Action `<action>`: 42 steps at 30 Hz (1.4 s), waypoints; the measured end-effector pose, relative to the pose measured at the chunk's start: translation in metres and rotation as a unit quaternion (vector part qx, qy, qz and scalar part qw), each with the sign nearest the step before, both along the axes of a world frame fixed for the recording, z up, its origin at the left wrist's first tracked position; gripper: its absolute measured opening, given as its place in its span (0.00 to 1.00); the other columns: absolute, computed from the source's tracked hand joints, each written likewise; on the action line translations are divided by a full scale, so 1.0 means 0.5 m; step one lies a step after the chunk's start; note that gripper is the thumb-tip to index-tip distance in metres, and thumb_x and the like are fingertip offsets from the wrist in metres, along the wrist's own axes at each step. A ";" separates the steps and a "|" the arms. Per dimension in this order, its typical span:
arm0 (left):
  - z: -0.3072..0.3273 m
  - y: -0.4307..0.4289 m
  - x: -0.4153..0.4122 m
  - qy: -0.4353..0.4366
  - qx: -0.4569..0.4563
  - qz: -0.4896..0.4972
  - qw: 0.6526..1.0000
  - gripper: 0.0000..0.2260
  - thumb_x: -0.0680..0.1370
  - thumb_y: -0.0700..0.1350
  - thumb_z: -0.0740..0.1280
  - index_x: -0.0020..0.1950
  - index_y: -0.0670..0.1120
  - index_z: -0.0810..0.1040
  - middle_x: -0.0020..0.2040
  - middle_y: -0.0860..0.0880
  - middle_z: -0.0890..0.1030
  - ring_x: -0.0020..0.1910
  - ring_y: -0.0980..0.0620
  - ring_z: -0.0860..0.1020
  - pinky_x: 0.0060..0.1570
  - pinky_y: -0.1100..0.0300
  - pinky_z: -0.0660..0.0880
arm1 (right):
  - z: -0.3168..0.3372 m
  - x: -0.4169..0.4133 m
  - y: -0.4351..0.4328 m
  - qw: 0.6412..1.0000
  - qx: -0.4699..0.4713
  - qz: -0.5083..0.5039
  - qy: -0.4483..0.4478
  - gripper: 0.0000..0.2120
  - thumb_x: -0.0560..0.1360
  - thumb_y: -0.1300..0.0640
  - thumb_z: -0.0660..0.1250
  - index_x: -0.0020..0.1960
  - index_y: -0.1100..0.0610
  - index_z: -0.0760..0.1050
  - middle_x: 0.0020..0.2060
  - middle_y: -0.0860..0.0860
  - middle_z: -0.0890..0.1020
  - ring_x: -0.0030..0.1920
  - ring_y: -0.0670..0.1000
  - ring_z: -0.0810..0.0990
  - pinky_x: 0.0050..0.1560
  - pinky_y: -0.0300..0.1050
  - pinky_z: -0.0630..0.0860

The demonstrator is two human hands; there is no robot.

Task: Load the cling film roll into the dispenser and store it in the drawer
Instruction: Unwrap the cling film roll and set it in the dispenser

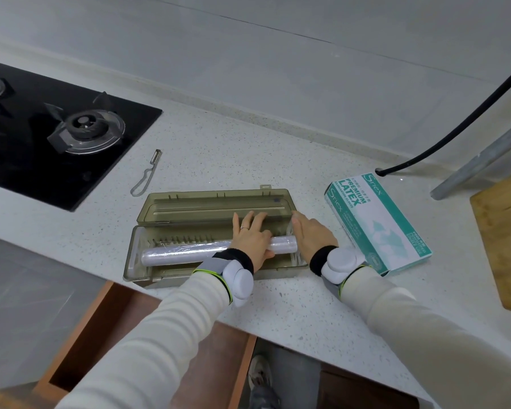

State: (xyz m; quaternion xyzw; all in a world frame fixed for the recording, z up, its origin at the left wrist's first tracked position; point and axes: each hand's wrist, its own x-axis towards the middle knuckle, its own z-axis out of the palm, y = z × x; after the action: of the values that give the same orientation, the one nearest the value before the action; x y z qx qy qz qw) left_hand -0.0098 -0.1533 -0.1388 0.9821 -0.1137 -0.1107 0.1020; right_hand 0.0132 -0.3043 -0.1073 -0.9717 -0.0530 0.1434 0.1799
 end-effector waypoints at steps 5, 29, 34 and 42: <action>0.001 -0.002 -0.002 -0.002 0.004 0.004 1.000 0.15 0.77 0.51 0.64 0.60 0.46 0.76 0.76 0.46 0.53 0.76 0.41 0.48 0.71 0.36 0.37 | -0.011 0.010 -0.003 1.000 0.008 0.000 0.002 0.20 0.82 0.52 0.45 0.70 0.56 0.64 0.53 0.61 0.78 0.51 0.58 0.77 0.52 0.47 0.72; 0.009 -0.010 -0.007 0.003 0.008 0.020 1.000 0.13 0.76 0.50 0.65 0.57 0.46 0.78 0.76 0.47 0.52 0.76 0.41 0.46 0.70 0.38 0.35 | -0.030 0.009 0.016 0.999 -0.022 -0.040 0.015 0.22 0.82 0.49 0.44 0.75 0.51 0.55 0.63 0.59 0.71 0.57 0.60 0.76 0.57 0.51 0.72; 0.011 -0.009 -0.008 0.001 0.005 0.018 1.000 0.12 0.76 0.49 0.65 0.57 0.46 0.78 0.76 0.47 0.53 0.76 0.41 0.46 0.70 0.38 0.35 | -0.031 0.009 0.011 0.999 0.007 -0.044 0.019 0.22 0.82 0.50 0.43 0.75 0.51 0.55 0.63 0.60 0.71 0.58 0.60 0.75 0.59 0.50 0.72; 0.006 -0.013 -0.008 -0.006 0.010 0.021 1.000 0.12 0.76 0.50 0.66 0.55 0.46 0.79 0.76 0.47 0.53 0.76 0.40 0.46 0.70 0.38 0.33 | -0.033 0.001 0.015 0.999 -0.006 -0.045 0.015 0.22 0.83 0.51 0.44 0.76 0.51 0.53 0.64 0.60 0.70 0.57 0.59 0.76 0.57 0.49 0.72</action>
State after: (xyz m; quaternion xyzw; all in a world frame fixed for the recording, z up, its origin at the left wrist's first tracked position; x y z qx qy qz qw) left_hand -0.0136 -0.1596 -0.1357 0.9859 -0.0922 -0.1034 0.0939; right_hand 0.0139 -0.2968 -0.1236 -0.9719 -0.0057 0.1498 0.1815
